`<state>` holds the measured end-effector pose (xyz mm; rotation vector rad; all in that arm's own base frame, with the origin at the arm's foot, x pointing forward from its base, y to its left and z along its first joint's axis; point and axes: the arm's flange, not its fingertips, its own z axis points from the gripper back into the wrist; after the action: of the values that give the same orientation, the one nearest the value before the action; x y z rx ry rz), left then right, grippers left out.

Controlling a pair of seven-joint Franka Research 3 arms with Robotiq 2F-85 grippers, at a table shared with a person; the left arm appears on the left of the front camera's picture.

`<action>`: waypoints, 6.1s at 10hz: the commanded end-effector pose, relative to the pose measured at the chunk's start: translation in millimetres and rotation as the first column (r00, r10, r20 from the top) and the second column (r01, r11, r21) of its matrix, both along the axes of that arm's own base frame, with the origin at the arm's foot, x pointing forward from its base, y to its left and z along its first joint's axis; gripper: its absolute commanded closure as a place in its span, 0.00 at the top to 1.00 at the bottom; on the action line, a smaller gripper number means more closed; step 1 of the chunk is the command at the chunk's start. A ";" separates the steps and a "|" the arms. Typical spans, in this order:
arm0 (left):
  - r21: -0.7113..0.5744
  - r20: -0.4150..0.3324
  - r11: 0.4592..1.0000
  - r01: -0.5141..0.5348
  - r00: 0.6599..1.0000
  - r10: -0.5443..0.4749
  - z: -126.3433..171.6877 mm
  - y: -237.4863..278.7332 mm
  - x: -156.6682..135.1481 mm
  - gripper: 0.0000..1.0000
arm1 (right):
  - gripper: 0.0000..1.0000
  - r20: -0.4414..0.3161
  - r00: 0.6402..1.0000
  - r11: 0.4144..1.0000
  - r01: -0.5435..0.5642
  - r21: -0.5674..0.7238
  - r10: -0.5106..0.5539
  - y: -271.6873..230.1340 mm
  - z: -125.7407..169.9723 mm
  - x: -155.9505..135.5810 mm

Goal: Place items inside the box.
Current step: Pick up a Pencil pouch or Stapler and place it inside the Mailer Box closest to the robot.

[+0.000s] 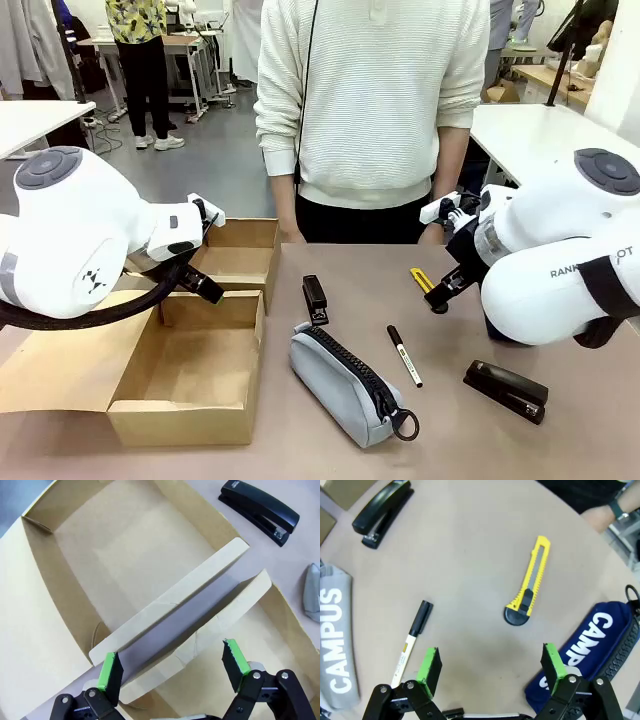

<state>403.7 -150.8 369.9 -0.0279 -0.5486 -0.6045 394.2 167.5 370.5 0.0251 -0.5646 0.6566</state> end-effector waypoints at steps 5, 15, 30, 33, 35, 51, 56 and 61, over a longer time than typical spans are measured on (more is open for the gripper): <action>0.000 0.000 1.000 0.000 1.000 0.000 0.1 0.0 0.0 1.00 | 1.00 0.000 1.000 1.000 0.000 0.000 0.000 0.0 0.1 0.1; -0.250 -0.073 0.968 -0.025 0.997 0.007 98.0 44.0 -52.3 1.00 | 1.00 -0.200 0.976 0.977 0.123 0.175 -0.087 -56.8 121.5 -51.9; -0.980 -0.017 0.192 -0.049 0.986 0.167 80.9 402.7 -180.4 1.00 | 1.00 -0.554 0.779 0.089 0.600 0.795 -0.293 -418.0 87.3 -167.3; -0.980 -0.017 0.192 -0.049 0.986 0.167 80.9 402.7 -180.4 1.00 | 1.00 -0.513 0.845 0.576 0.498 0.648 -0.153 -261.3 85.8 -105.4; -0.980 -0.017 0.192 -0.049 0.986 0.167 80.9 402.7 -180.4 1.00 | 1.00 -0.528 0.840 0.718 0.443 0.537 -0.124 -226.9 77.6 -85.5; -0.980 -0.017 0.192 -0.049 0.986 0.167 80.9 402.7 -180.4 1.00 | 1.00 -0.653 0.754 0.562 0.572 0.597 -0.073 -256.1 83.4 -157.7; -0.980 -0.017 0.192 -0.049 0.986 0.167 80.9 402.7 -180.4 1.00 | 1.00 -0.689 0.719 0.818 0.343 0.461 0.087 -8.5 28.9 -189.6; -0.980 -0.017 0.192 -0.049 0.986 0.167 80.9 402.7 -180.4 1.00 | 1.00 -0.708 0.703 0.779 0.409 0.474 0.062 -44.9 102.0 -109.0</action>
<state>223.2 251.5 449.0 -1.2320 -0.9357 0.0279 285.9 122.1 470.3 0.7844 -0.0178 0.2062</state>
